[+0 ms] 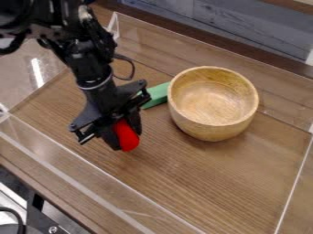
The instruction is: Move the red object to the left side of the table
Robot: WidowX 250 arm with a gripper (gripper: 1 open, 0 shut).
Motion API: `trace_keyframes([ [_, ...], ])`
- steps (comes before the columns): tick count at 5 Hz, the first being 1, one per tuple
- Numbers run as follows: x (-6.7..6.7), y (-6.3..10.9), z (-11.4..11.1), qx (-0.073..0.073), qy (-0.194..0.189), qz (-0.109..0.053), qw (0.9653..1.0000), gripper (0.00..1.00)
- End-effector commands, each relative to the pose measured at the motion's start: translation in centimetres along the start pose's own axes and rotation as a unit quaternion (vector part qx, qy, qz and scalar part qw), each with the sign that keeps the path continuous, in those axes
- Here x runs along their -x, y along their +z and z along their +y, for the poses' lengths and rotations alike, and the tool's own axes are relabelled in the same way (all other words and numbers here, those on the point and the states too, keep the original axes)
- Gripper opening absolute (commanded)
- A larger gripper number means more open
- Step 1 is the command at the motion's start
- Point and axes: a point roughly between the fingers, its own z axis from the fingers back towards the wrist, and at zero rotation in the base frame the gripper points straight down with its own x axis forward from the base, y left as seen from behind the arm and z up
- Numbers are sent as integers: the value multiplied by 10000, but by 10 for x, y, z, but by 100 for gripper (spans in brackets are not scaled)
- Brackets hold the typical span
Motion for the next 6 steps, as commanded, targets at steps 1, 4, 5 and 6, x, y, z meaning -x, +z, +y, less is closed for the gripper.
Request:
trace_keyframes([
  [1,-4,-3,-13,95,-292,-52,9995,0],
  [4,-20,-8,-30,141,-739,57,9972,0],
  [5,-30,10,-25,161,-584,21,9982,0],
  [6,-40,28,-21,207,-398,-18,9990,0],
])
